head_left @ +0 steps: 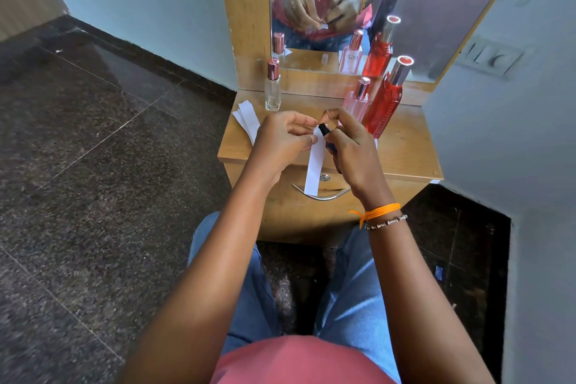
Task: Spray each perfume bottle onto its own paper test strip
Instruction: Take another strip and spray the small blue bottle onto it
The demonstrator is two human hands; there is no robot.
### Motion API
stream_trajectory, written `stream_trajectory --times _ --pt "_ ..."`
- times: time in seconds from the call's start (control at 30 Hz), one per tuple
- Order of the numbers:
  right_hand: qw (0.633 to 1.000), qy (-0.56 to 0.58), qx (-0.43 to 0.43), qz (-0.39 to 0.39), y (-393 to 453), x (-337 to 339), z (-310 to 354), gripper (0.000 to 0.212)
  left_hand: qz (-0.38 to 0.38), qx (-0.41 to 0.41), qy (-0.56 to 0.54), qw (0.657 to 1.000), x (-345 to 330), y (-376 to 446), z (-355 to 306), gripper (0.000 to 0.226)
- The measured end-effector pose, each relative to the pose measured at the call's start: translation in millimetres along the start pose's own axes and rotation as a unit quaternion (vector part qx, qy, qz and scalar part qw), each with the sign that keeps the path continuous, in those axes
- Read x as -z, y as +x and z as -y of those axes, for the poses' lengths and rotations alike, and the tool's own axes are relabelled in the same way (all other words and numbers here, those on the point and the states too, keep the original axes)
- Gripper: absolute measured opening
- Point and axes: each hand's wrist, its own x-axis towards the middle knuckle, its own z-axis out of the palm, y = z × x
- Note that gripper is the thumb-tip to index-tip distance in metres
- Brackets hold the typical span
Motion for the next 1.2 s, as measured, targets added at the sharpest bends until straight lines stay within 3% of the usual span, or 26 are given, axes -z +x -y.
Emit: stream_trajectory --times 0.17,0.3,0.47,0.6,0.73,0.93,1.2 --pt "1.0 0.009 -0.01 0.006 -1 1 -2 0.027 0.002 -0.003 -0.004 1.0 0 0 3 0.024" --pt "0.998 0.066 -0.022 -0.002 -1 1 -2 0.018 0.001 -0.007 -0.007 1.0 0 1 6 0.023" --pt "0.995 0.077 -0.02 -0.066 -2 4 -8 0.016 -0.016 -0.006 -0.01 1.0 3 9 10 0.021" --pt "0.987 -0.051 0.017 -0.153 -4 3 -21 0.027 -0.05 -0.004 0.021 0.999 4 22 11 0.018" --pt "0.971 -0.196 0.018 -0.135 0 -8 -36 0.044 -0.067 0.008 0.051 0.996 6 36 9 0.018" --pt "0.957 -0.244 0.024 -0.154 11 -23 -40 0.042 -0.061 0.009 0.074 0.995 -5 50 8 0.019" --pt "0.956 -0.197 0.045 -0.214 3 -2 -30 0.04 -0.071 0.007 0.155 0.985 -30 70 18 0.015"
